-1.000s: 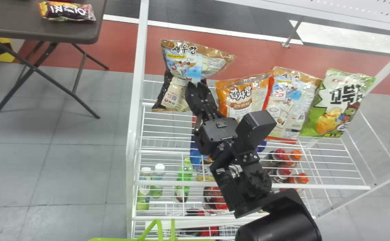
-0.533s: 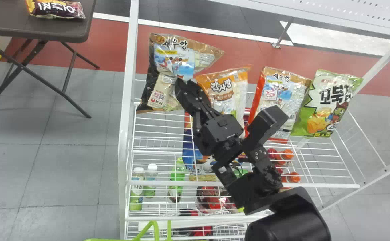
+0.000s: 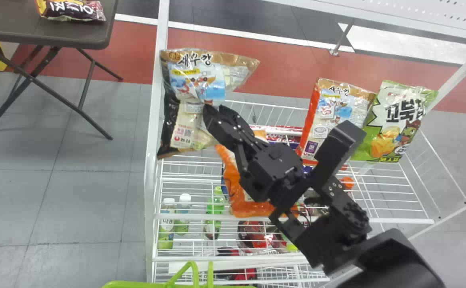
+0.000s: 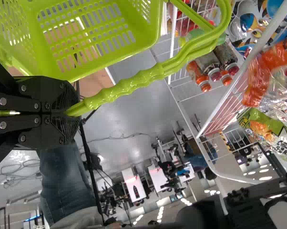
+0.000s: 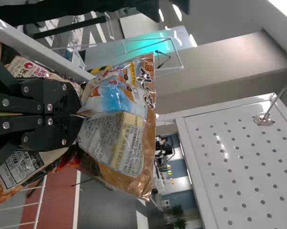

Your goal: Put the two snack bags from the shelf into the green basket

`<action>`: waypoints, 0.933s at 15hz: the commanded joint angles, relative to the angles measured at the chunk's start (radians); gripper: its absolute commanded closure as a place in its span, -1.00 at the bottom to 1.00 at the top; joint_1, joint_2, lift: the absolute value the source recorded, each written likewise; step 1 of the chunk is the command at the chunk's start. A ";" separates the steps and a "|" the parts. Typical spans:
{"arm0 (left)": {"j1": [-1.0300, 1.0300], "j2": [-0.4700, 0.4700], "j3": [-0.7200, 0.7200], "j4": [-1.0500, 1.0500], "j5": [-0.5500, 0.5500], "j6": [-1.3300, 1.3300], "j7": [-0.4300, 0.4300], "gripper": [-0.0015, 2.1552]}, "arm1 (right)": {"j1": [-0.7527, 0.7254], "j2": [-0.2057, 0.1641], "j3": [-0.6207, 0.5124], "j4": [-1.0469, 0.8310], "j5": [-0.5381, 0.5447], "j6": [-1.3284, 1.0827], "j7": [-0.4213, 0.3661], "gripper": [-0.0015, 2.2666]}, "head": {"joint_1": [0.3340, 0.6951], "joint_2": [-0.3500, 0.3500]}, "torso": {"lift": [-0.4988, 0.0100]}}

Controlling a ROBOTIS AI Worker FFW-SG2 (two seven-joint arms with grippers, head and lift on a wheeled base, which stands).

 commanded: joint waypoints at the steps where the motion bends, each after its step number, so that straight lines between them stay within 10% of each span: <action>1: 0.000 0.000 -0.004 0.003 -0.001 -0.003 0.000 0.81 | 0.067 -0.023 -0.056 -0.089 -0.028 0.108 0.000 0.98 | 1.00 -0.80 | 0.92; 6: 0.000 0.000 -0.013 0.010 -0.001 -0.009 0.001 0.81 | 0.252 -0.029 -0.281 -0.302 -0.154 0.405 0.021 0.98 | 1.00 -1.00 | 0.92; 11: 0.005 0.000 -0.013 0.010 -0.001 -0.015 0.003 0.81 | 0.329 0.098 -0.519 -0.454 -0.244 0.872 0.169 0.98 | 1.00 -1.00 | 0.92; 14: 0.010 0.000 -0.013 0.010 -0.001 -0.021 0.003 0.81 | 0.334 0.109 -0.662 -0.466 -0.336 1.111 0.219 0.98 | 1.00 -1.00 | 0.92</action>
